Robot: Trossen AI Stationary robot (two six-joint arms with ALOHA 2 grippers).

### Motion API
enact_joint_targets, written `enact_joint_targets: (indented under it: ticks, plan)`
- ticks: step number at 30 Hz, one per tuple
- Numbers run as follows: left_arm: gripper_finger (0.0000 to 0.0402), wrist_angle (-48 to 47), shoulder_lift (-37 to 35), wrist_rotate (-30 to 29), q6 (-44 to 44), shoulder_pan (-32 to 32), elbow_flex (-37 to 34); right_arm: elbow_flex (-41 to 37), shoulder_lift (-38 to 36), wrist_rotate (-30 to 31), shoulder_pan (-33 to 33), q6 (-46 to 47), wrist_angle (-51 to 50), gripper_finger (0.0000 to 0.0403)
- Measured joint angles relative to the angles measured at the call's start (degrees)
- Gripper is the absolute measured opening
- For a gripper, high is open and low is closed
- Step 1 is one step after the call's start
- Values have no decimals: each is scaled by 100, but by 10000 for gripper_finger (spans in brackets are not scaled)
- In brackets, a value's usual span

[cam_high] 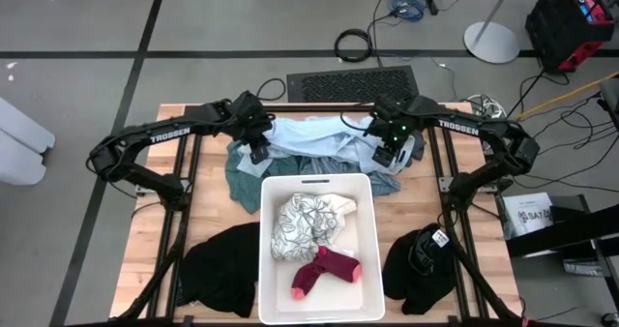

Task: Sort clothes
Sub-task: Put the light blue polo shirt into the white laundry bin

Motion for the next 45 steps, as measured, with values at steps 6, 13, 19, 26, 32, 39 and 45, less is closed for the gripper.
enact_joint_targets:
  ticks: [6, 13, 19, 26, 32, 39, 45]
  plan:
    - [30, 7, 0, 0, 4, 0, 2, -464, -6, 38, 154, 226, 977, 219]
    - [30, 20, 0, 0, 7, 0, 2, -1436, -11, 407, 143, 266, 1656, 147]
    - [30, 16, 0, 0, -3, 0, 4, -1200, -297, 599, 195, -3, 1579, 12]
    - [30, 73, 0, -2, -144, 2, 4, 31, -931, 738, 191, -304, 1388, 2]
    - [30, 275, -2, -2, -157, 0, 9, 1496, -712, -83, 196, -670, 1690, 1]
    - [30, 264, -8, -4, -153, -2, 11, 2942, 509, -639, 479, -738, 1887, 1]
    - [27, 6, -604, -1121, -87, -28, 11, 4110, 1928, -641, 796, -627, 1838, 0]
